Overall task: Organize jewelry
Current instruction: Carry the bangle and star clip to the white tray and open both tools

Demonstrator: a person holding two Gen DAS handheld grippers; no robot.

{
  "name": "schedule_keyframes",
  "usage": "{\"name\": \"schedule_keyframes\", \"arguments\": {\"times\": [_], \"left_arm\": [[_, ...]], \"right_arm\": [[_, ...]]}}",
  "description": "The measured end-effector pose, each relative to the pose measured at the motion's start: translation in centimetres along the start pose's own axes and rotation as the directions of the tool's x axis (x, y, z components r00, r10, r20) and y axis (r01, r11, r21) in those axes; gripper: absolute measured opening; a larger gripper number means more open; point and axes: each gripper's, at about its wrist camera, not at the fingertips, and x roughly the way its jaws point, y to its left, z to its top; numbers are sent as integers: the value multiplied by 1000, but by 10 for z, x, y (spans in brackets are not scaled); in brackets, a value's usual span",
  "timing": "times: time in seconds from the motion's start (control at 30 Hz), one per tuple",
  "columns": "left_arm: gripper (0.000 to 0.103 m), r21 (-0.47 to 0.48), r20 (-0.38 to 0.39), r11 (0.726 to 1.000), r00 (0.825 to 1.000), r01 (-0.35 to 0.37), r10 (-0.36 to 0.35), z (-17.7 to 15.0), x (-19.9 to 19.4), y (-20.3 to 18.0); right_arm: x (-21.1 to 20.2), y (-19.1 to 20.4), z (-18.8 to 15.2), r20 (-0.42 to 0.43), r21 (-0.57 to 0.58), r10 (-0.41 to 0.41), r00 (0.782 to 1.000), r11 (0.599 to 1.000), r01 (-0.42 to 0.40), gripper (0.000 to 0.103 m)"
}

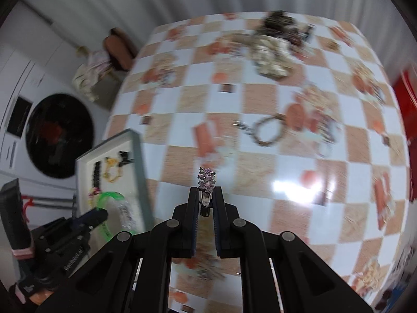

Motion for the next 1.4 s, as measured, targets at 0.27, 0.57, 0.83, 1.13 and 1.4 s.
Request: {"name": "schedule_keyframes", "arguments": {"times": [0.27,0.57,0.83,1.13,1.4], "left_arm": [[11,-117,-32,992,999,-46,42,-35,7,57],[11,-178,-78,980,994,-91,78,-60,32,88],[11,-165,-99,978,989,-128,113,-65,51,95],[11,-133,-109,977,982,-167,153,-65,59,90],[11,-115,-128,974,975,-196,181,-63,60,87]], "right_arm": [[35,81,7,-43,-142,67,997,987,-72,11],[86,146,4,-97,-248,75,992,964,-97,11],[127,157,-7,-137,-274,30,990,959,-67,11],[149,151,-20,-203,-250,17,979,966,-69,11],[161,147,-21,-260,-231,19,965,970,-81,12]]}}
